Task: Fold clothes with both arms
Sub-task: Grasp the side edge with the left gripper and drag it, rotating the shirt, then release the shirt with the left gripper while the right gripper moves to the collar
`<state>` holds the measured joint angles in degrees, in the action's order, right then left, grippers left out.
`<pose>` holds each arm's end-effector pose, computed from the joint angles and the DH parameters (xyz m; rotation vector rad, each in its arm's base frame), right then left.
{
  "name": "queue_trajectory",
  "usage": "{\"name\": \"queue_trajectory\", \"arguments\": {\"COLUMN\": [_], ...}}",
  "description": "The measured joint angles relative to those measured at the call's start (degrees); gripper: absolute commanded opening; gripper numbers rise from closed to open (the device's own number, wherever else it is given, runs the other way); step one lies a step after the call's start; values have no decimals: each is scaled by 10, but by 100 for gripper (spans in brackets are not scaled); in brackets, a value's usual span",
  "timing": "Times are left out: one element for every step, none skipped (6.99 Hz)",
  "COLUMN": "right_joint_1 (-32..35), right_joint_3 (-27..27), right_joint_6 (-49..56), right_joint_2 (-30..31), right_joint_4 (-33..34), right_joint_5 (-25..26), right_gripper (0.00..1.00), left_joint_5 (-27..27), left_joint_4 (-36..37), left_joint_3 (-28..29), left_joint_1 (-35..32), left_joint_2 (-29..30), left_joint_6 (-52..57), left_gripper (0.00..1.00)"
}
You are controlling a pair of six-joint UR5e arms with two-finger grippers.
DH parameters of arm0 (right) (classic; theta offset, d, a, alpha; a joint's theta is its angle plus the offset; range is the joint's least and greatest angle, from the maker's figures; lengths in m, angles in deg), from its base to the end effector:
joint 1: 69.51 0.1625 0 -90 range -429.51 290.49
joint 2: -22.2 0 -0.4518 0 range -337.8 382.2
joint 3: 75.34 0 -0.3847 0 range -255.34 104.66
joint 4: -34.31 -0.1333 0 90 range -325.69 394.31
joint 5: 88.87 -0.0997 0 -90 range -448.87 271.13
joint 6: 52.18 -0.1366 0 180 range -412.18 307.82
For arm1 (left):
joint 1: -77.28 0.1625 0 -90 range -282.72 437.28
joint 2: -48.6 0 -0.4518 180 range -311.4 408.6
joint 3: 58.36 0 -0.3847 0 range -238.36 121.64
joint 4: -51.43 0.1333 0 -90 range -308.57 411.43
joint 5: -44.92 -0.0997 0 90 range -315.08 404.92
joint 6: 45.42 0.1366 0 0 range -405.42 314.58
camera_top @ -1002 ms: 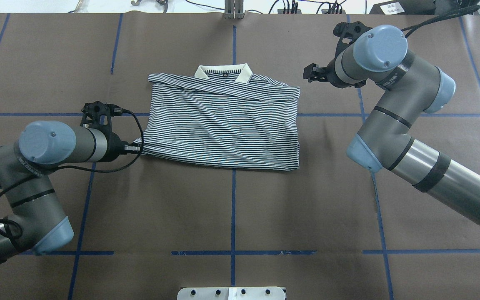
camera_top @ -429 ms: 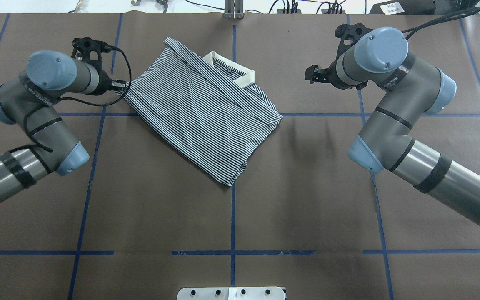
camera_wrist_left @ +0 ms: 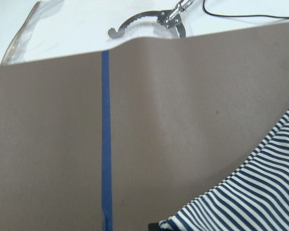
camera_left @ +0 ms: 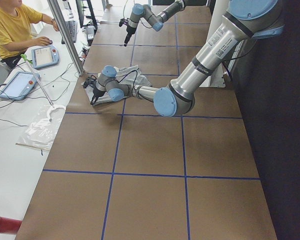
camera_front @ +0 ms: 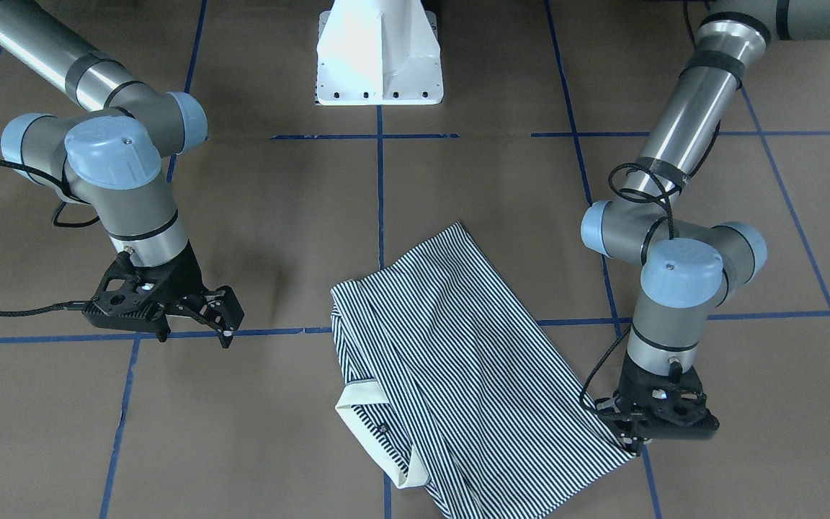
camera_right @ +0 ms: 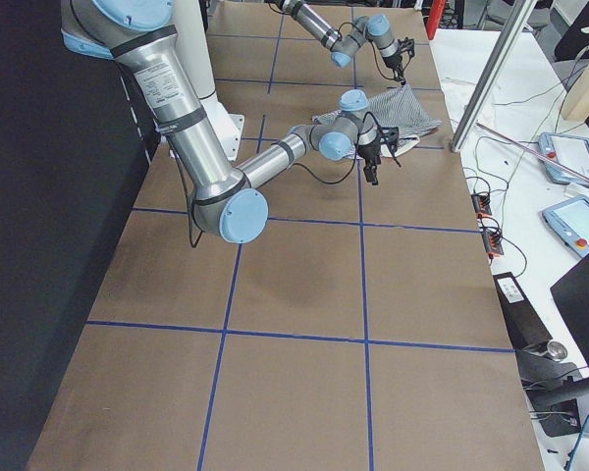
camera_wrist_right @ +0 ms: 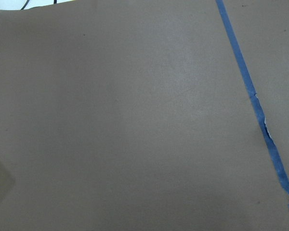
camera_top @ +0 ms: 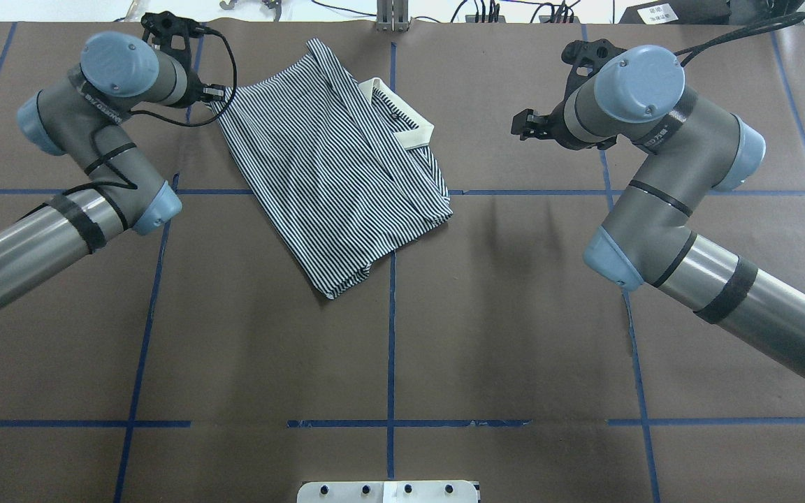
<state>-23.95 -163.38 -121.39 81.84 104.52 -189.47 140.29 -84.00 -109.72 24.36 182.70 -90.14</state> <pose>-0.4362 -0.5993 0.3846 0.3147 -0.8008 0.3277 0.4259 -0.7634 0.4588 0.6137 0.6474 -0.0828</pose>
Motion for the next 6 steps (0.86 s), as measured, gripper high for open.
{"name": "queue_trajectory", "arguments": {"right_joint_1": [-8, -23, -37, -49, -56, -62], "right_joint_3": [0, 4, 18, 61, 129, 189], "right_joint_6": [-7, -25, -57, -106, -150, -177], "right_joint_2": [-3, -16, -42, -92, -150, -189], "right_joint_4": [0, 0, 0, 0, -15, -45], "right_joint_5": [1, 7, 22, 42, 54, 65], "right_gripper": [100, 97, 81, 67, 64, 64], "left_joint_5": [1, 5, 17, 33, 40, 42], "left_joint_4": [-11, -19, -23, -25, -27, -27], "left_joint_3": [3, -3, -11, -30, -59, -77], "left_joint_1": [-5, -11, -18, -23, -25, -25], "left_joint_2": [-7, -14, -19, -33, -53, -66], "left_joint_6": [30, 63, 90, 103, 105, 104], "left_gripper": [100, 100, 100, 100, 100, 100]}}
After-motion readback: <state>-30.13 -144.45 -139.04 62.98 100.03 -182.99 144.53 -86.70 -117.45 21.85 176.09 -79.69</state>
